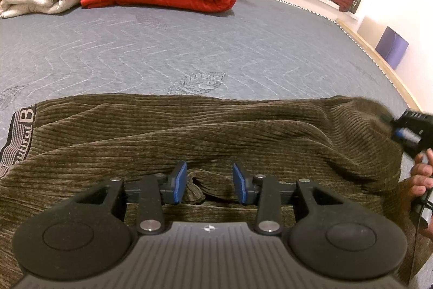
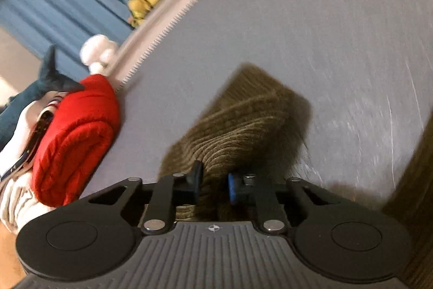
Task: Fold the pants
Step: 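Fold the held pant leg over the other leg with the right gripper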
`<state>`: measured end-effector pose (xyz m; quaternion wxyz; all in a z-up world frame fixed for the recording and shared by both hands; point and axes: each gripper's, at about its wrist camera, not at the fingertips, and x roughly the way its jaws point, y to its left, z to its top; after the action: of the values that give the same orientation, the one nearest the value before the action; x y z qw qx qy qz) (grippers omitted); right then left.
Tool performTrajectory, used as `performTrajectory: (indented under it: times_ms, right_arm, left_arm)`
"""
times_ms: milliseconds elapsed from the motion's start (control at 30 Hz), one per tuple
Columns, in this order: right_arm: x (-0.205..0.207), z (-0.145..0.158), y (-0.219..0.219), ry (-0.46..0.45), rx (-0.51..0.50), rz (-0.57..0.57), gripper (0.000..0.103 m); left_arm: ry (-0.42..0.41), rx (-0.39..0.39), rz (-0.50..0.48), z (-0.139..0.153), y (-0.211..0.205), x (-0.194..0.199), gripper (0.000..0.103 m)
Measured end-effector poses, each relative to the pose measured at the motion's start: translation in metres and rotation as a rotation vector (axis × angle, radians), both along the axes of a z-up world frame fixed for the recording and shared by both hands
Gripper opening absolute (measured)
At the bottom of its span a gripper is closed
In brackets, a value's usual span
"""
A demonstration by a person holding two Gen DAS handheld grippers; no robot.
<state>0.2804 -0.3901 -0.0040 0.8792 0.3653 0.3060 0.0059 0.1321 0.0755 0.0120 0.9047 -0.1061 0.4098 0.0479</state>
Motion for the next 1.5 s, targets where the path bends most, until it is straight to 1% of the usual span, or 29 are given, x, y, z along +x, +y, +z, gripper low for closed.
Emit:
performTrajectory:
  times_ms: [67,133,167,200,233,267,300,333,400,500,533,600,633,667,700,733,800,867,900,933,967,1033,1100,1200,1267,1300,1367,1433,1500]
  right_arm:
    - [-0.005,0.022,0.015,-0.104,-0.084,0.040,0.018]
    - [-0.020,0.056,0.044,-0.279,-0.242,0.141,0.018]
    - [-0.031,0.071,0.061,-0.366,-0.325,0.207,0.018]
    - [-0.042,0.082,0.082,-0.444,-0.403,0.286,0.021]
    - [-0.052,0.088,0.098,-0.493,-0.456,0.366,0.029]
    - [-0.058,0.090,0.115,-0.513,-0.502,0.451,0.030]
    - [-0.061,0.087,0.133,-0.495,-0.554,0.553,0.033]
    - [-0.064,0.079,0.147,-0.460,-0.594,0.626,0.033]
    - [-0.064,0.054,0.169,-0.386,-0.673,0.734,0.033]
    - [-0.066,0.017,0.189,-0.269,-0.728,0.833,0.034]
    - [-0.070,0.010,0.195,-0.257,-0.734,0.854,0.040]
    - [-0.078,0.004,0.207,-0.256,-0.787,0.893,0.043]
    - [-0.080,0.006,0.209,-0.264,-0.789,0.891,0.044]
    - [-0.080,0.012,0.206,-0.263,-0.752,0.885,0.044]
    - [-0.077,0.020,0.199,-0.256,-0.676,0.869,0.043]
    - [-0.073,0.027,0.189,-0.256,-0.594,0.836,0.040]
    - [-0.069,0.046,0.169,-0.285,-0.493,0.714,0.040]
    - [-0.065,0.062,0.142,-0.331,-0.438,0.560,0.042]
    - [-0.062,0.067,0.132,-0.355,-0.438,0.495,0.046]
    - [-0.061,0.071,0.124,-0.367,-0.442,0.442,0.052]
    - [-0.056,0.071,0.116,-0.359,-0.440,0.401,0.055]
    - [-0.049,0.071,0.103,-0.317,-0.414,0.338,0.057]
    - [-0.039,0.066,0.091,-0.244,-0.378,0.289,0.058]
    - [-0.033,0.052,0.066,-0.130,-0.310,0.167,0.058]
    - [-0.030,0.038,0.049,-0.036,-0.244,0.085,0.058]
    - [-0.029,0.028,0.040,0.009,-0.190,0.046,0.060]
    - [-0.027,0.015,0.025,0.078,-0.115,-0.015,0.063]
    - [-0.021,0.000,0.020,0.126,-0.044,-0.066,0.065]
    - [-0.017,-0.009,0.015,0.152,0.009,-0.076,0.064]
  left_arm:
    - [0.000,-0.002,0.006,0.000,0.001,0.000,0.041]
    - [0.000,-0.003,0.006,-0.001,0.001,0.000,0.041]
    - [-0.001,-0.002,0.005,-0.001,0.001,0.000,0.041]
    - [-0.001,-0.001,0.004,-0.001,0.001,0.000,0.041]
    - [0.000,0.000,0.004,-0.002,0.000,0.000,0.041]
    - [0.001,0.000,0.003,-0.002,0.000,0.000,0.041]
    - [0.002,-0.001,0.002,-0.002,0.000,0.000,0.041]
    - [0.002,0.000,0.003,-0.002,0.000,0.000,0.041]
    - [0.000,0.000,0.004,-0.001,0.001,-0.001,0.041]
    - [-0.001,-0.002,0.011,-0.001,0.002,-0.001,0.043]
    - [-0.001,-0.002,0.012,-0.001,0.002,-0.001,0.043]
    - [0.001,-0.005,0.014,-0.001,0.003,0.000,0.043]
    - [0.000,-0.007,0.013,-0.001,0.003,0.000,0.043]
    - [0.000,-0.007,0.011,0.000,0.003,0.000,0.043]
    - [-0.001,-0.007,0.011,0.000,0.004,0.000,0.043]
    - [-0.001,-0.010,0.011,0.000,0.004,0.000,0.043]
    - [-0.003,-0.015,0.009,0.001,0.005,0.000,0.043]
    - [-0.007,-0.015,0.007,0.002,0.004,0.000,0.043]
    - [-0.008,-0.016,0.007,0.002,0.004,-0.001,0.043]
    - [-0.008,-0.016,0.007,0.003,0.005,-0.001,0.043]
    - [-0.008,-0.017,0.007,0.003,0.005,-0.001,0.043]
    - [-0.008,-0.018,0.010,0.003,0.006,-0.001,0.044]
    - [-0.007,-0.019,0.014,0.003,0.007,-0.001,0.044]
    - [-0.006,-0.016,0.006,0.003,0.005,-0.001,0.044]
    - [-0.005,-0.015,0.002,0.002,0.005,0.000,0.044]
    - [-0.004,-0.015,0.002,0.002,0.005,0.000,0.044]
    - [-0.003,-0.017,0.004,0.002,0.005,0.000,0.044]
    - [-0.005,-0.017,0.006,0.002,0.006,0.000,0.044]
    - [-0.005,-0.017,0.009,0.002,0.006,0.001,0.044]
